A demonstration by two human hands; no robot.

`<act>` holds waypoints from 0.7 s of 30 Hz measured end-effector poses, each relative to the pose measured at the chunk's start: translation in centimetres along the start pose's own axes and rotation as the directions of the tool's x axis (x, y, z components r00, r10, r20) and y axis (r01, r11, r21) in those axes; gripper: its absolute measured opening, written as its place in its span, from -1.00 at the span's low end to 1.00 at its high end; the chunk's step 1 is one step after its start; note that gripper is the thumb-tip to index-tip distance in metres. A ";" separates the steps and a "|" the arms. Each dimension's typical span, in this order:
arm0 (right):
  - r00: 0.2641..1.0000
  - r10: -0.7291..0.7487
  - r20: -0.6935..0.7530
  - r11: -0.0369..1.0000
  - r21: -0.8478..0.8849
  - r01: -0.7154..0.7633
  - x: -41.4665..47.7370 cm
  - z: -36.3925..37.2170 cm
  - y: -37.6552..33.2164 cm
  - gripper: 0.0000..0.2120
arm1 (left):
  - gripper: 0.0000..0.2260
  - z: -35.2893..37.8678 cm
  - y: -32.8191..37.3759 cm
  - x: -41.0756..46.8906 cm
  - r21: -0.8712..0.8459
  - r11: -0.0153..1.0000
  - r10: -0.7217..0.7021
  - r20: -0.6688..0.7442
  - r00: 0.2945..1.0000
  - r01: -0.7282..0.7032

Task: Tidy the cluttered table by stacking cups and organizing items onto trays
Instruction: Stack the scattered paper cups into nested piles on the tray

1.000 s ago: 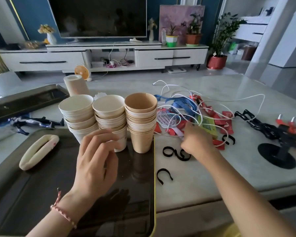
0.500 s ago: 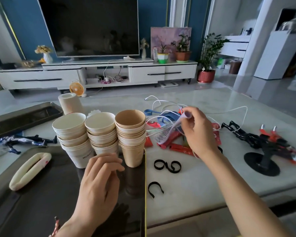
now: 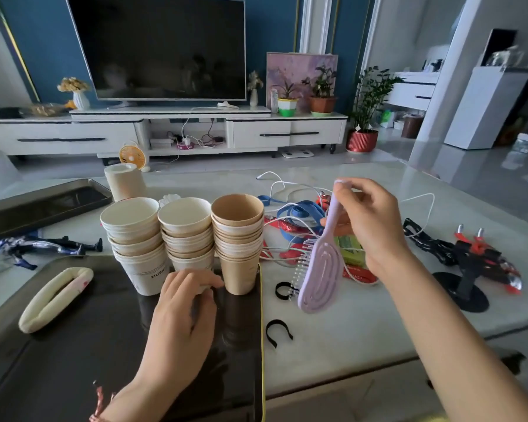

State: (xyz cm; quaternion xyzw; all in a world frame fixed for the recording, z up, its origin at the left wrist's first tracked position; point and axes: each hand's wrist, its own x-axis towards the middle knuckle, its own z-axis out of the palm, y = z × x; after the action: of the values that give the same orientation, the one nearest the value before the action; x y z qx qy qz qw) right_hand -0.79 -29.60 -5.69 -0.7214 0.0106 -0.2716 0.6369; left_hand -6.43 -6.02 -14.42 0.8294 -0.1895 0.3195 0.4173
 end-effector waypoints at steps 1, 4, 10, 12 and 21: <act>0.999 -0.030 0.031 1.000 -0.006 0.030 -0.6 0.0 -0.7 -0.92 | -0.83 -0.1 0.0 -0.1 -0.037 0.997 -0.062 -0.010 0.998 0.062; 0.986 -0.068 0.151 0.997 -0.026 0.073 -3.0 1.3 -2.0 -0.96 | -0.72 -0.5 0.0 -0.1 -0.245 0.920 -0.306 0.032 0.951 0.304; 0.956 0.210 0.206 0.975 0.029 -0.220 -7.4 5.3 0.8 -0.96 | -0.73 -1.7 -1.3 0.1 -0.467 0.638 -0.636 0.128 0.761 0.612; 0.927 0.279 0.251 0.950 0.070 -0.305 -8.2 5.6 1.4 -0.97 | -0.72 -2.1 -1.7 0.1 -0.455 0.636 -0.665 0.088 0.742 0.624; 0.830 0.318 0.459 0.939 -0.032 -0.342 -11.7 6.1 3.0 -0.83 | -0.69 -3.4 -3.0 -1.0 -0.280 0.757 -0.613 0.006 0.790 0.590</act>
State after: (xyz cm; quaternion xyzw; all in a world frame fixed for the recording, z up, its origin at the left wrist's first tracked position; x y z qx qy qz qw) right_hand -7.31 -20.32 -13.18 -0.7354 -0.0222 0.0196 0.6770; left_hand -6.68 -1.52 -15.31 0.7675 0.0637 0.1752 0.6134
